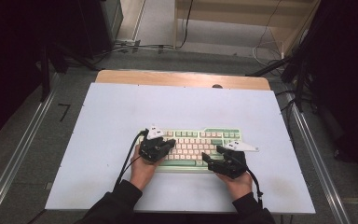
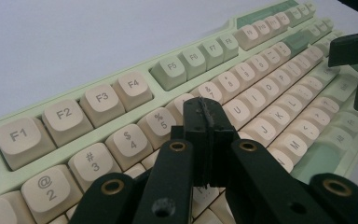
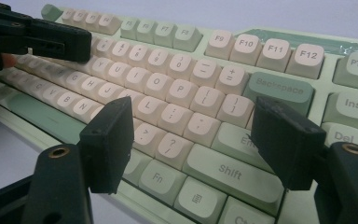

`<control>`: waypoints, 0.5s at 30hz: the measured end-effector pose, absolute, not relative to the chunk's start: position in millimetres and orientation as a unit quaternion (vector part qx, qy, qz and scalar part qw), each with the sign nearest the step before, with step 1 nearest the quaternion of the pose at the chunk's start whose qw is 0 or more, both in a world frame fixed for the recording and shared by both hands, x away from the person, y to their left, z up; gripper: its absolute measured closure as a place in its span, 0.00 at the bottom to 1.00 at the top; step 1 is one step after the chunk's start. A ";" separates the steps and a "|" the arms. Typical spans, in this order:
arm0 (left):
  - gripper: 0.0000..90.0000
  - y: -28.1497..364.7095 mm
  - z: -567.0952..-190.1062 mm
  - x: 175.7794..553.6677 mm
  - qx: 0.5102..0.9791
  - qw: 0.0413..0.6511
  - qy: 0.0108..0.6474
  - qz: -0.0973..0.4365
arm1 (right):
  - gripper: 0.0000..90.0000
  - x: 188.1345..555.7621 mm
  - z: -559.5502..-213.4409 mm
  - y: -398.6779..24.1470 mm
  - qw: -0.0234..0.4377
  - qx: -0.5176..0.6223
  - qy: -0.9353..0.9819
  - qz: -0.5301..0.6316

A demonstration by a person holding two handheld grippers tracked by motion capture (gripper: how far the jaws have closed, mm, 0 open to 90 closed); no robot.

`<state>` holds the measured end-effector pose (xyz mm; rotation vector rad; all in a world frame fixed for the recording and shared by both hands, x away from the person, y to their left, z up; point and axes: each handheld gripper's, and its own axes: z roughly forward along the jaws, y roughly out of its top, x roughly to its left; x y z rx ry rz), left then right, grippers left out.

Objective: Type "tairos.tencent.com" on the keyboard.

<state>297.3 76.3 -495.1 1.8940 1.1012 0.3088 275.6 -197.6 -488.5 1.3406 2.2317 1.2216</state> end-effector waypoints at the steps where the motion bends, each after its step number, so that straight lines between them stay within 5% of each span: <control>1: 1.00 76.0 -495.4 297.3 0.766 0.447 0.444 0.125 | 0.32 275.6 -488.3 -197.9 0.132 0.463 0.769 0.421; 8: 1.00 75.7 -496.9 297.6 0.769 0.444 0.444 0.119 | 0.32 275.7 -488.8 -197.0 0.133 0.461 0.771 0.419; 15: 0.78 81.9 -486.2 292.0 0.751 0.473 0.442 0.130 | 0.37 275.8 -487.3 -197.6 0.137 0.461 0.768 0.423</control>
